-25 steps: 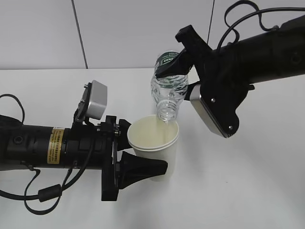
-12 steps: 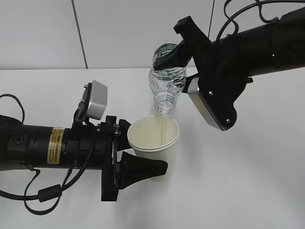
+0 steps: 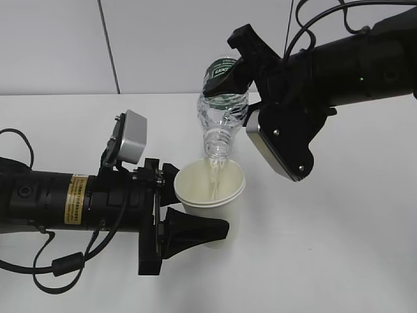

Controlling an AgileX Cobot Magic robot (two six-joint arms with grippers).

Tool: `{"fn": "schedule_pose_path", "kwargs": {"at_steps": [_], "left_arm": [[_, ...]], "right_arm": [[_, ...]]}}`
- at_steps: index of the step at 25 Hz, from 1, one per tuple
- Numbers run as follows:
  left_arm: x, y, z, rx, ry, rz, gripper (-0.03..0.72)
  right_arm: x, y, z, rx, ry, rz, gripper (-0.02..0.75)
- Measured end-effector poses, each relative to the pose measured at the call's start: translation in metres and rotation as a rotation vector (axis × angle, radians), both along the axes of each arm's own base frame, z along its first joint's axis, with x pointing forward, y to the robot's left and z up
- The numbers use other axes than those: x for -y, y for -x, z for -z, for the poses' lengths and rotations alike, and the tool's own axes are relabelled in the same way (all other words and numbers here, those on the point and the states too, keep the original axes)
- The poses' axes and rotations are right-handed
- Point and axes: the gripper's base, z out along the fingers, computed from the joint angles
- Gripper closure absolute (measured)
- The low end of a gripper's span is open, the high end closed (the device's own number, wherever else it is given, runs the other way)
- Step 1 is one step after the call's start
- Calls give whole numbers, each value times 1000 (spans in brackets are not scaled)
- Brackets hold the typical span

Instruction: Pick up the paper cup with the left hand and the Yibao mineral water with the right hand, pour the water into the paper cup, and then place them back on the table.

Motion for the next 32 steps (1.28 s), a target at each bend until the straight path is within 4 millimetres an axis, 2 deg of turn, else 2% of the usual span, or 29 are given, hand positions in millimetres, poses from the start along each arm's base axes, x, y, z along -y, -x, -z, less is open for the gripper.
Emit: {"fn": "schedule_pose_path", "kwargs": {"at_steps": [32], "left_arm": [[0,1,0,1,-3,6,253]], "right_arm": [[2,-2,0,38,35,7,311]]}}
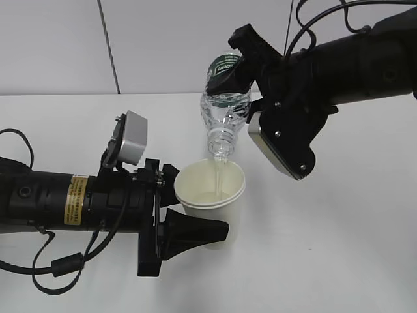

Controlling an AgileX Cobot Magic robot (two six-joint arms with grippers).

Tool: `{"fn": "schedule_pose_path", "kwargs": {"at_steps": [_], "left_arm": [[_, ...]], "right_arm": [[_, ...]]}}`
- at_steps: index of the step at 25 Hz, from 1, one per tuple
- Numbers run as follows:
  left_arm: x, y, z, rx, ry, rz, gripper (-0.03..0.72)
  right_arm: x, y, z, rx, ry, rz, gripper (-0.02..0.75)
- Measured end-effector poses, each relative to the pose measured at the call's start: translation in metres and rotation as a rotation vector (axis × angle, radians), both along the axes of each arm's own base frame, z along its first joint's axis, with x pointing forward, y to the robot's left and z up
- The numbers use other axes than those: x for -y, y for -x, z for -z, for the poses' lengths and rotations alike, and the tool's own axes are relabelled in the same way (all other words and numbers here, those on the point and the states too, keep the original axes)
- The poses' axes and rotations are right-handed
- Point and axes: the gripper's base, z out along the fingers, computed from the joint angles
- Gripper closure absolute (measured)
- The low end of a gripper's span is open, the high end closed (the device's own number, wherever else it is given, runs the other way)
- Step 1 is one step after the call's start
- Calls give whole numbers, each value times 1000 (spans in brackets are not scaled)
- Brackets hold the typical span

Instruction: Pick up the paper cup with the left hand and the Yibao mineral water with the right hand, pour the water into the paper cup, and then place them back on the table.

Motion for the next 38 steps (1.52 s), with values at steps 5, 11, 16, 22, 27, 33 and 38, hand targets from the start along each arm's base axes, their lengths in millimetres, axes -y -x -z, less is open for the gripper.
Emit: {"fn": "schedule_pose_path", "kwargs": {"at_steps": [5,11,16,22,27,33,38], "left_arm": [[0,0,0,0,0,0,253],[0,0,0,0,0,0,253],[0,0,0,0,0,0,253],[0,0,0,0,0,0,253],[0,0,0,0,-1,0,253],[0,0,1,-2,-2,0,253],[0,0,1,-2,-2,0,253]], "right_arm": [[0,0,0,11,11,-8,311],[0,0,0,13,13,-9,311],[0,0,0,15,13,-9,311],[0,0,-1,16,14,-6,311],[1,-1,-1,23,18,3,311],[1,-2,-1,26,20,7,311],[1,-2,-1,31,26,5,311]]}}
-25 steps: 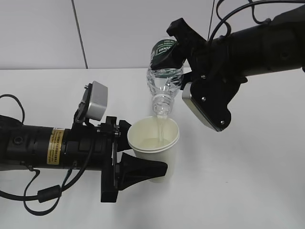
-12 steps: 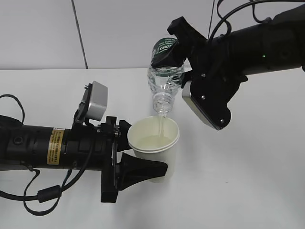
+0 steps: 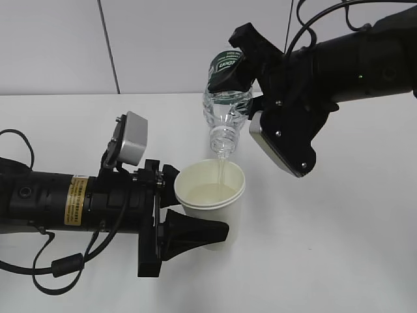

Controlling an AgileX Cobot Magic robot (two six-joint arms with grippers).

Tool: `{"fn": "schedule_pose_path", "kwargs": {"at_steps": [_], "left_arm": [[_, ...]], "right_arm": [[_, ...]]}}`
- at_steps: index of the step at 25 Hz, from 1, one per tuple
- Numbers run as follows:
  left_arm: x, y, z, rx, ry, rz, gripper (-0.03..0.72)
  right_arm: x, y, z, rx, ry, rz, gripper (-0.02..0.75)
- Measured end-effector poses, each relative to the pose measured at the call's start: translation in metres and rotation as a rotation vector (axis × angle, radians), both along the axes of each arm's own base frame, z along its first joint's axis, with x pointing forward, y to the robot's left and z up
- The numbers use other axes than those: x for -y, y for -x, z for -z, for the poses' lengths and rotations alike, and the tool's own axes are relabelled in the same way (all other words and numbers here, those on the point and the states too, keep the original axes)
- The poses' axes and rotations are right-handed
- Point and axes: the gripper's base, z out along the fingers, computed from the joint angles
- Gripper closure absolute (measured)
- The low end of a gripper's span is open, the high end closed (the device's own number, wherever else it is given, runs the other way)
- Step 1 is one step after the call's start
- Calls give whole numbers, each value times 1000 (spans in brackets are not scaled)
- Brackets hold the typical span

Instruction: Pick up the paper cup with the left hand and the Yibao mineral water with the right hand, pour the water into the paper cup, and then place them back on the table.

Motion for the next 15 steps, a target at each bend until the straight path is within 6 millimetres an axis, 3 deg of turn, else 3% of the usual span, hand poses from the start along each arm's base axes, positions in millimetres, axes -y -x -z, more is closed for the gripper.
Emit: {"fn": "schedule_pose_path", "kwargs": {"at_steps": [15], "left_arm": [[0,0,0,-2,0,0,253]], "right_arm": [[0,0,0,6,4,-3,311]]}}
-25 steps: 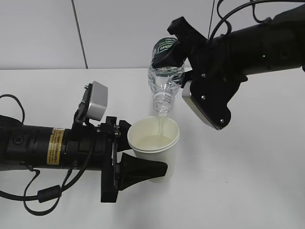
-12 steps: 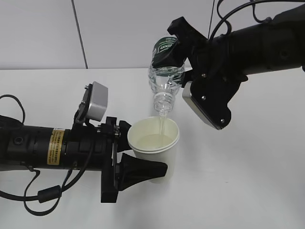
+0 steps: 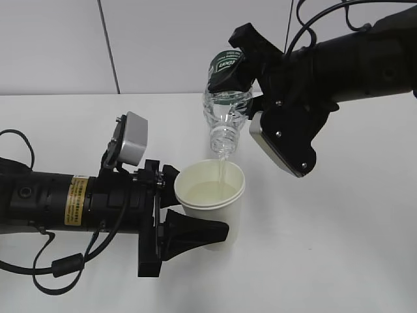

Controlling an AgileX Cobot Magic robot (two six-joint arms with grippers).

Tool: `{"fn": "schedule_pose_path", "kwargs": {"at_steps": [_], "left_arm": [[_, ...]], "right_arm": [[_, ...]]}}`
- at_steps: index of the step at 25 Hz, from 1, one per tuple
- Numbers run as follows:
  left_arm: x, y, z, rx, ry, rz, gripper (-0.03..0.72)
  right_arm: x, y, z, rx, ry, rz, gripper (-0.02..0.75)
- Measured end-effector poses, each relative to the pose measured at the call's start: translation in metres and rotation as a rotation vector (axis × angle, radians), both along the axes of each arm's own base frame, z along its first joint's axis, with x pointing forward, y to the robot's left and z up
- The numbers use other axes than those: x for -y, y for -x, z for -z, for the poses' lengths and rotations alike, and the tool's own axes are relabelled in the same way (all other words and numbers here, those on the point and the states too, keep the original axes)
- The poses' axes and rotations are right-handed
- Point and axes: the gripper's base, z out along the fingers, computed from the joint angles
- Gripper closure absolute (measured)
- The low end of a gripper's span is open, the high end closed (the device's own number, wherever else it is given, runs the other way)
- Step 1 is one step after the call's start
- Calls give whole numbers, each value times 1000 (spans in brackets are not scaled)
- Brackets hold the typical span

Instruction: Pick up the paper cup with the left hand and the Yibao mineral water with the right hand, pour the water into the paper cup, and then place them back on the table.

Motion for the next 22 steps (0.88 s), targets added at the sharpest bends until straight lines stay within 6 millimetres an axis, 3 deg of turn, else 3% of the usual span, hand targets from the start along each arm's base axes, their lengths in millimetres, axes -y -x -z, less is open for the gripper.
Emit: {"fn": "schedule_pose_path", "kwargs": {"at_steps": [22], "left_arm": [[0,0,0,-1,-1,-5,253]], "right_arm": [[0,0,0,0,0,0,311]]}}
